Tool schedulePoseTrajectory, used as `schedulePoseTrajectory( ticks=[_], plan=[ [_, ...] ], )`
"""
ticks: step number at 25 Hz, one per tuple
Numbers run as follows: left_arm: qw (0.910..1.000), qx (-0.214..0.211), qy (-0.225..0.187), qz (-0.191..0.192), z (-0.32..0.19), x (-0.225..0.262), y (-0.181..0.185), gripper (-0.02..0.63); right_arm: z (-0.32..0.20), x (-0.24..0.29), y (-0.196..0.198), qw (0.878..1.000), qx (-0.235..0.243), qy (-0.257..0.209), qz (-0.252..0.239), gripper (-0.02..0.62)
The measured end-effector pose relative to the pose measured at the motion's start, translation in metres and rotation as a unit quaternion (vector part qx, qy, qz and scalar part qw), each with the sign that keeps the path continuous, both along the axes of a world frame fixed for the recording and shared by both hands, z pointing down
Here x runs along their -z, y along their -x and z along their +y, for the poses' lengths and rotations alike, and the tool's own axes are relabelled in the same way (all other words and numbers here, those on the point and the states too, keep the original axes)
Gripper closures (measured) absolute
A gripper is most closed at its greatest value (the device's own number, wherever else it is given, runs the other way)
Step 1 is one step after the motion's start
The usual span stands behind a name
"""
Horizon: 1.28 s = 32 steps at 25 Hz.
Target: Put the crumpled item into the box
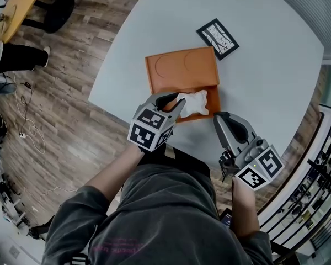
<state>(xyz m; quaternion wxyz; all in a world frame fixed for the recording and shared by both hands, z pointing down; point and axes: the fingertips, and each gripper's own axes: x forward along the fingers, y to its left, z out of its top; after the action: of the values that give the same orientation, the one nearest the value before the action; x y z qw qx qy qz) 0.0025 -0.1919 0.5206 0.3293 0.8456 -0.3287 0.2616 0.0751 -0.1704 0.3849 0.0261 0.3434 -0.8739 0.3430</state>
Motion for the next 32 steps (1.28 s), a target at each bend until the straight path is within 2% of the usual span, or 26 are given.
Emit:
schedulePoseTrajectory(
  ticks=[8,14,15,19,24,27,32],
  plan=[
    [0.9993,-0.002,-0.032,0.017,-0.002,0.036,0.007,0.537,-0.004,0.015,0.004,1.0,-0.003,-0.02,0.006,0.597],
    [0.9978,-0.007,-0.06,0.028,-0.001,0.064,0.011,0.54,-0.003,0.021,0.004,0.999,-0.01,-0.031,0.009,0.597],
    [0.9974,-0.008,-0.065,0.03,0.0,0.07,0.011,0.563,-0.002,0.024,0.005,0.999,-0.01,-0.033,0.009,0.597],
    [0.9951,-0.011,-0.089,0.042,0.006,0.1,0.013,0.565,0.004,0.037,0.008,0.999,-0.011,-0.046,0.009,0.597],
    [0.991,-0.014,-0.128,0.038,0.009,0.131,0.02,0.565,0.01,0.05,0.015,0.998,-0.01,-0.057,0.009,0.597],
    [0.9892,-0.01,-0.139,0.045,0.012,0.144,0.028,0.592,0.014,0.056,0.021,0.998,-0.01,-0.065,0.01,0.597],
    [0.9863,-0.008,-0.155,0.055,0.013,0.16,0.034,0.592,0.014,0.064,0.024,0.997,-0.01,-0.077,0.012,0.597]
  ],
)
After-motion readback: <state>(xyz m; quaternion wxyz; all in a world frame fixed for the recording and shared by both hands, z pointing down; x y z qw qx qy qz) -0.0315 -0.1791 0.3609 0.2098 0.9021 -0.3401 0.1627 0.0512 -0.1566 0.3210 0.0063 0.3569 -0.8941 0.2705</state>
